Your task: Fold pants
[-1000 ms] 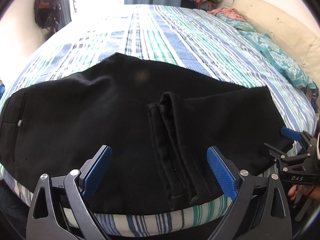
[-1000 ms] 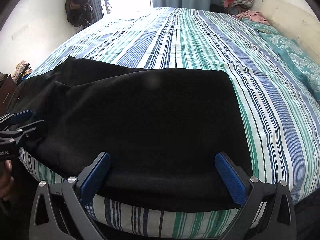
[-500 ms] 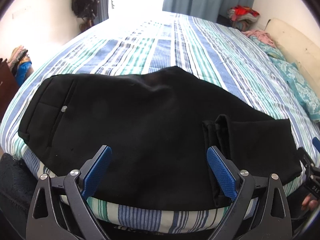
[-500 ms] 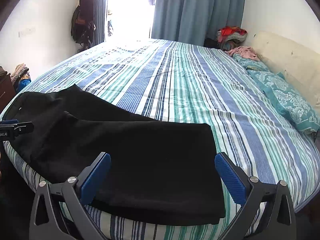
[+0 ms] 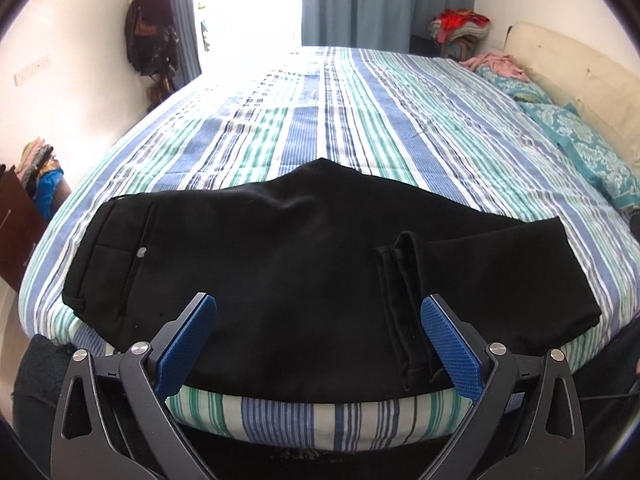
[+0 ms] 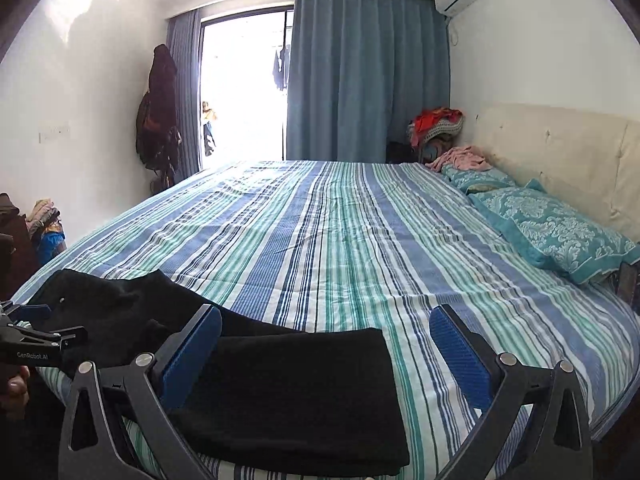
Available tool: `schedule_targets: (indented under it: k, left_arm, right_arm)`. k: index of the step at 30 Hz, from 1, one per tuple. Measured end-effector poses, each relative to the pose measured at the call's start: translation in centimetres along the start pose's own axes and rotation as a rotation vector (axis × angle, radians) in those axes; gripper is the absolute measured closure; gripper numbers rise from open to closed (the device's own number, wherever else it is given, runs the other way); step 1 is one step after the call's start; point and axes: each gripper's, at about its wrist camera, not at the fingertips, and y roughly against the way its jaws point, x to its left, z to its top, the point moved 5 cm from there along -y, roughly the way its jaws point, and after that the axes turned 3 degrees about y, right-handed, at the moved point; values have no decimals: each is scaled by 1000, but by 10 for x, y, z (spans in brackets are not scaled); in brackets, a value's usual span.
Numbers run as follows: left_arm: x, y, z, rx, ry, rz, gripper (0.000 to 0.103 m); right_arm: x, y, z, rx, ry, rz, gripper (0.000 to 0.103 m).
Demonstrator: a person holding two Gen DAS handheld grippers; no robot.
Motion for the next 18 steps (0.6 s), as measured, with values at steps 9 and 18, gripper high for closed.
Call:
schedule_targets:
  k: [9,18]
  left_arm:
    - [26,51,47,-123,74,-33,1]
    - [112,89,95,-262,197,26,1]
  right_arm:
    - [-39,36,19,-137,-28,-120,0]
    - [-91,81,13,-286,-170,-182,0]
